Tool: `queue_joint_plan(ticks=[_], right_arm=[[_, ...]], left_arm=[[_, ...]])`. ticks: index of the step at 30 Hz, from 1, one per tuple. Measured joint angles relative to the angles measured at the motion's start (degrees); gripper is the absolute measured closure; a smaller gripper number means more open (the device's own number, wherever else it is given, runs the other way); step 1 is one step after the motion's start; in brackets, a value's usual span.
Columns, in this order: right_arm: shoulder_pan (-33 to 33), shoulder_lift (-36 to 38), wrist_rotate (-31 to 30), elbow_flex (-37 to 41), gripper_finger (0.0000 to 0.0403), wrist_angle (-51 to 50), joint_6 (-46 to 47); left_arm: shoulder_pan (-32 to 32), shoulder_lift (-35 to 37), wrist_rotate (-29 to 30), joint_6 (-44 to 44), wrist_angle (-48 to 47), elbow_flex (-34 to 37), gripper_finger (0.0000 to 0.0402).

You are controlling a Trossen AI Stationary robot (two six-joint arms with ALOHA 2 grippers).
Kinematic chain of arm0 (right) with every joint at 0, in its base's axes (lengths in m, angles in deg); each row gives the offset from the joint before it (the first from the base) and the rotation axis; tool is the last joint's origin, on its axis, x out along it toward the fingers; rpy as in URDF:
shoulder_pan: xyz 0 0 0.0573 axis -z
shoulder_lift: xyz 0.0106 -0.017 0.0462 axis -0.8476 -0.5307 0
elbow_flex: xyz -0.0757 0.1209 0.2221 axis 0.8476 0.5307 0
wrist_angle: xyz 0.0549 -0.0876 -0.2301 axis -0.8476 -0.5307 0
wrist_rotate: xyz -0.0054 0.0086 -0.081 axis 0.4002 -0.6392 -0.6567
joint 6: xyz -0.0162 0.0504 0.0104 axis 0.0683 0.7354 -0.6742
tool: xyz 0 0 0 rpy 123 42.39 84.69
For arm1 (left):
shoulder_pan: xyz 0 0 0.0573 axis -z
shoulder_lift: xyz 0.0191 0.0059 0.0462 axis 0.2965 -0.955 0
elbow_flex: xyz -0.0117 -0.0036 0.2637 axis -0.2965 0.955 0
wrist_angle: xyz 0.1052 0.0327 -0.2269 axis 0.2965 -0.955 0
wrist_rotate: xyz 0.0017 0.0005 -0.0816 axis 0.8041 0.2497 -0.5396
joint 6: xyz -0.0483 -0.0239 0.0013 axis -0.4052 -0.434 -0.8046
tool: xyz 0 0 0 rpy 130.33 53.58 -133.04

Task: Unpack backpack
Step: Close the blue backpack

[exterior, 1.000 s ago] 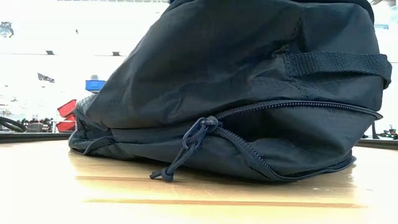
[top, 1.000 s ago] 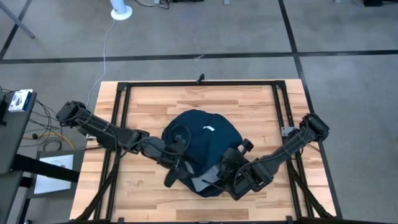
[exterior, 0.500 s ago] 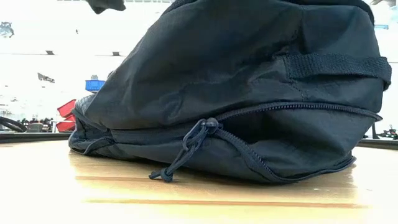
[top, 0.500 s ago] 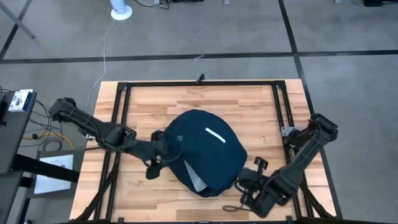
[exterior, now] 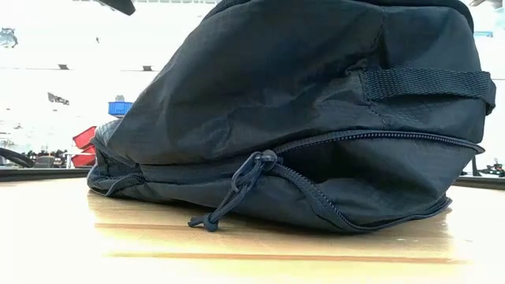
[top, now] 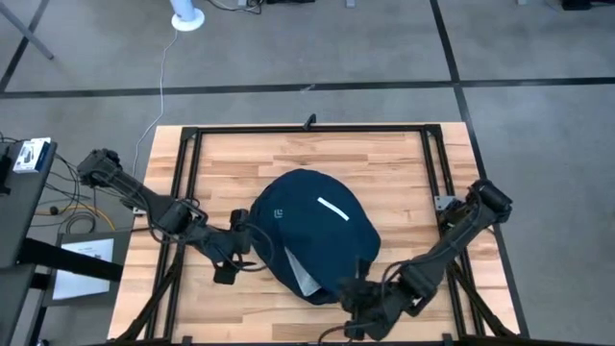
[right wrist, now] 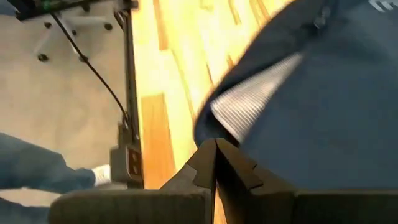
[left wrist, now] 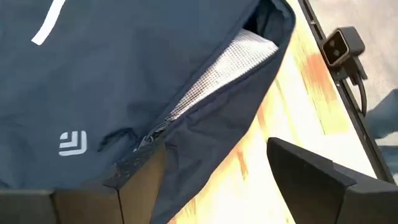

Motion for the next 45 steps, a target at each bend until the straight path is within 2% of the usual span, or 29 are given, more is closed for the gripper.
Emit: queue_joint_plan(ticks=[9, 13, 16, 20, 24, 27, 31, 34, 36, 39, 45], right_arm=[[3.2, -1.6, 2.3, 0.0, 0.0393, 6.9, 1.9], [4.9, -4.5, 10.4, -0.1, 0.0387, 17.1, -3.2], [5.8, -8.3, 16.4, -0.1, 0.0397, 18.6, -3.5], [4.4, -11.1, 19.1, -0.1, 0.0401, 18.5, 5.2], [-0.2, -11.4, 19.0, -1.7, 0.0402, 19.1, 12.5], [-3.1, -11.4, 17.2, -2.0, 0.0403, 15.3, 21.7], [-5.2, -12.1, 11.9, -2.0, 0.0403, -2.3, 37.8], [-4.9, -12.7, 9.4, -1.9, 0.0403, -15.0, 47.8], [-3.5, -12.4, 9.9, -1.4, 0.0403, -20.3, 51.0], [-1.1, -12.5, 10.1, 1.1, 0.0403, -22.9, 49.6], [7.3, -12.4, 12.2, 6.0, 0.0403, -20.1, 35.4]], left_arm=[[0.2, 5.8, -2.2, 0.4, 13.5, 14.5, 0.0132], [-0.7, 8.3, -2.0, 0.2, 20.7, 20.3, 0.0132], [-1.4, 9.3, 0.1, -0.3, 24.6, 23.9, 0.0132], [-2.0, 9.5, 4.5, -2.1, 22.5, 25.5, 0.0132], [-1.8, 12.0, 4.8, -2.1, 19.2, 24.3, 0.0132], [-1.8, 15.9, 7.4, 1.3, 17.4, 23.1, 0.0132], [-4.4, 21.4, 19.4, 7.7, 15.2, 22.9, 0.0132], [-8.3, 23.8, 20.6, 8.8, 14.6, 22.9, 0.0132], [-10.0, 24.8, 20.1, 8.0, 14.5, 22.9, 0.0132], [-10.5, 25.4, 19.2, 6.0, 14.7, 22.9, 0.0132], [-9.5, 24.9, 16.8, -0.6, 14.8, 22.9, 0.0132]])
